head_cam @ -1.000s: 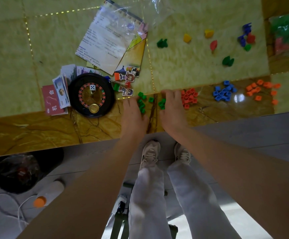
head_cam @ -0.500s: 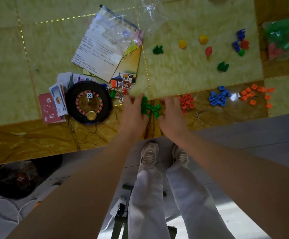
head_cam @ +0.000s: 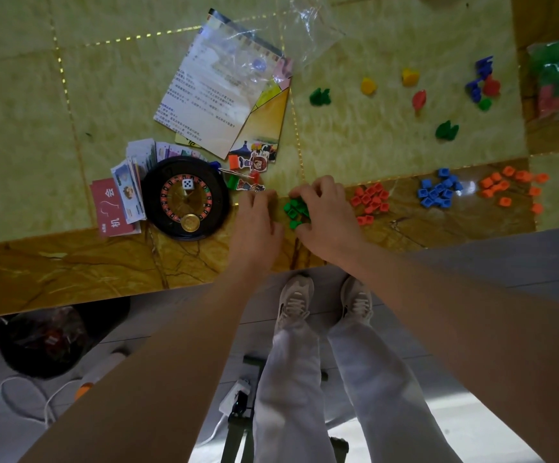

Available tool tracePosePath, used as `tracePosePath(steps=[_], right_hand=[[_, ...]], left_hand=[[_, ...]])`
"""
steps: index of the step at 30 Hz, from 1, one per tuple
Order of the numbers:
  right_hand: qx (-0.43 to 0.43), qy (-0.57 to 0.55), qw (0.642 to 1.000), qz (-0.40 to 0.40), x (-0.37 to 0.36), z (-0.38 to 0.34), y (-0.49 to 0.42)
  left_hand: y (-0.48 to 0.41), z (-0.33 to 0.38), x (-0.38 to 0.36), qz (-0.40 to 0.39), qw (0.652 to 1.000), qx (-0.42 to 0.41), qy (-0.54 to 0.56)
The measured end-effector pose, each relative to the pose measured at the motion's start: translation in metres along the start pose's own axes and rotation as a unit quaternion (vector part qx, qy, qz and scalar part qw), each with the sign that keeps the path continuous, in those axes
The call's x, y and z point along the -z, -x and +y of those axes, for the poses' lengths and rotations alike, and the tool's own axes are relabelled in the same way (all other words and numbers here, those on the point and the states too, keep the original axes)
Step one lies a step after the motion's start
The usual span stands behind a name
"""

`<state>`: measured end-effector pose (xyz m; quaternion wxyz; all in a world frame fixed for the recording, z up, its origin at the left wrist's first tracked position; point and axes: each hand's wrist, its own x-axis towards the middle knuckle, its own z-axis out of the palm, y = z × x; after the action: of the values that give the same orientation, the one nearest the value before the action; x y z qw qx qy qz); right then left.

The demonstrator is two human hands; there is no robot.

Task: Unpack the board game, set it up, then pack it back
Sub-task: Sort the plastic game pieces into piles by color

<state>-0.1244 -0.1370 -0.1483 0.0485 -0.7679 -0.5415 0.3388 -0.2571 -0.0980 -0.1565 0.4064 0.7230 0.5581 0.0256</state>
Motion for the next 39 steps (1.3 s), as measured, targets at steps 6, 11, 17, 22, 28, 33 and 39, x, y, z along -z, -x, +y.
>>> tracePosePath(steps=[6, 11, 17, 22, 28, 33, 39], right_hand=[[-0.013, -0.022, 0.999, 0.028, 0.009, 0.001, -0.009], [-0.021, -0.111, 0.994, 0.01, 0.012, -0.023, -0.035], [-0.059, -0.151, 0.987, -0.01, 0.0, -0.055, -0.063], [-0.057, -0.16, 0.985, 0.016, 0.006, -0.067, -0.074], [-0.105, -0.184, 0.972, 0.102, 0.034, -0.044, -0.083], [-0.08, -0.109, 0.982, 0.129, 0.059, -0.009, -0.101], [-0.055, -0.027, 0.996, 0.063, 0.067, 0.011, -0.118]], left_hand=[[-0.006, -0.012, 0.015, 0.015, 0.998, -0.01, -0.059], [-0.012, -0.02, 0.029, 0.023, 0.995, -0.025, -0.095], [-0.02, -0.034, 0.054, 0.012, 0.992, -0.017, -0.122], [-0.032, -0.045, 0.077, 0.013, 0.992, -0.022, -0.127], [-0.051, -0.012, 0.087, 0.068, 0.988, -0.041, -0.131], [-0.086, 0.01, 0.072, 0.011, 0.975, -0.132, -0.176], [-0.107, 0.02, 0.063, 0.025, 0.965, -0.11, -0.235]])
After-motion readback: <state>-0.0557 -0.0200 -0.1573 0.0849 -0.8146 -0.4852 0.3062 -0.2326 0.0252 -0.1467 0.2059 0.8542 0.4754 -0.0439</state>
